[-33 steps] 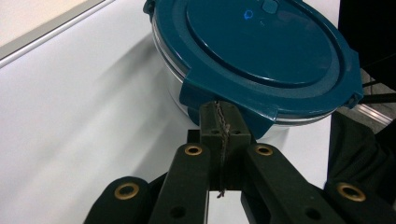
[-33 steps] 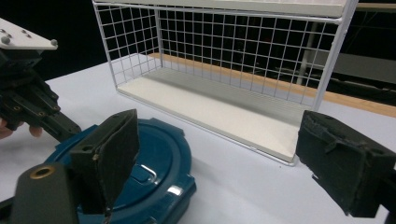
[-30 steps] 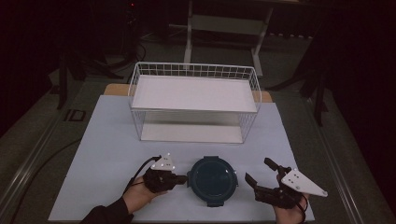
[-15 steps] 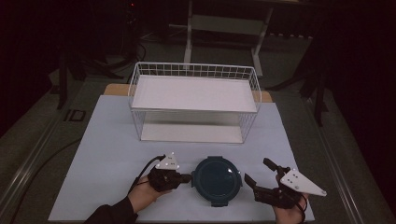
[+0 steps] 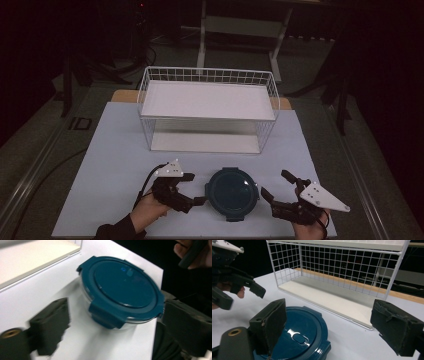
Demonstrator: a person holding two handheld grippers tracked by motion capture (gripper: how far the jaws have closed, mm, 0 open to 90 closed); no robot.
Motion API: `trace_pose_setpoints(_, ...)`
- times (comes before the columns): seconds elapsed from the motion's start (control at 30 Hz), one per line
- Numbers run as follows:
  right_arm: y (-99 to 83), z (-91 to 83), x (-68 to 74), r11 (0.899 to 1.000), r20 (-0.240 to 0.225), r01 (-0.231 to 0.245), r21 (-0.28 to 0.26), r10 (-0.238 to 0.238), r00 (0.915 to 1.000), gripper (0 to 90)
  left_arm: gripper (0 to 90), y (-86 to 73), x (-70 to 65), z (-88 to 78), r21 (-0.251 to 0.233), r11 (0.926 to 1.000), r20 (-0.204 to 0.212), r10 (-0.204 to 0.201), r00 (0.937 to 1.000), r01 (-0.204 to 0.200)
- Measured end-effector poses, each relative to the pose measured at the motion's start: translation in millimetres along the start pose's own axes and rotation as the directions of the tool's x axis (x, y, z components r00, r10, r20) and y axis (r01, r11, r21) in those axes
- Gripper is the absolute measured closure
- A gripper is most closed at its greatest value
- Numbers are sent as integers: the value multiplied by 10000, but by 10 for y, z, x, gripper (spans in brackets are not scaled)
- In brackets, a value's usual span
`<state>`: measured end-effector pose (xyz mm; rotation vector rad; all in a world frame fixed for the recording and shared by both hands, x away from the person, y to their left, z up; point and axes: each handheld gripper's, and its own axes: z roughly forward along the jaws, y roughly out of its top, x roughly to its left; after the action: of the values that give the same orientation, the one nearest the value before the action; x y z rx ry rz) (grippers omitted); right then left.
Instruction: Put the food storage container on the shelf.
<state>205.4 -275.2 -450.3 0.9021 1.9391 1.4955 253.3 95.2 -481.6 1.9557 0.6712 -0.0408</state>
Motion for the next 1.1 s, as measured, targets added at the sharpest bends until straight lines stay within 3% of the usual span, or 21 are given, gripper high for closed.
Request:
trace_pose_setpoints(0.1,20,1,28,9999,-33,105,-49,-105,9999,133,16,25,-40,6,-31,10000,118,-70,9999,70)
trace_pose_setpoints(0.17,63,0,79,9993,-151,355,-84,-356,9993,135,12,64,-53,29,-87,9986,205,-514,9985,516)
trace_pose_setpoints(0.27,81,-1,99,9991,-235,404,-95,-406,9989,135,12,79,-24,50,-52,9948,-84,-1018,9948,1018)
trace_pose_setpoints(0.4,91,-5,101,9994,-367,312,-127,-316,9988,135,18,70,43,106,17,9811,21,-1935,9811,1935)
trace_pose_setpoints(0.5,108,-9,100,9974,-185,705,-122,-708,9973,134,28,41,82,168,124,9686,-70,-2484,9686,2485)
trace_pose_setpoints(0.57,113,-5,96,9960,-30,891,-48,-891,9960,135,31,14,125,212,233,9529,-54,-3025,9531,3025)
trace_pose_setpoints(0.67,101,-15,79,9976,-246,686,-68,-688,9973,153,36,-14,177,260,371,9308,-132,-3634,9315,3636)
trace_pose_setpoints(0.73,94,-30,80,9972,-141,749,-29,-749,9971,153,36,-25,217,284,435,9089,201,-4159,9092,4147)
trace_pose_setpoints(0.8,94,-48,76,9990,-317,419,141,-414,9986,148,42,-30,255,314,882,8833,457,-4654,8839,4605)
trace_pose_setpoints(0.83,94,-49,71,9992,-357,301,267,-291,9989,133,54,-32,269,329,1020,8702,510,-4885,8711,4820)
trace_pose_setpoints(0.93,77,-43,76,9987,-451,181,476,-160,9989,107,82,-45,312,349,1271,8444,619,-5304,8455,5204)
trace_pose_setpoints(1.07,65,-8,114,9981,-407,147,600,-123,9991,103,154,-75,354,376,1633,7950,675,-5998,7973,5843)
trace_pose_setpoints(1.1,65,-8,114,9981,-407,147,600,-123,9991,103,178,-75,354,376,1633,7950,675,-5998,7973,5843)
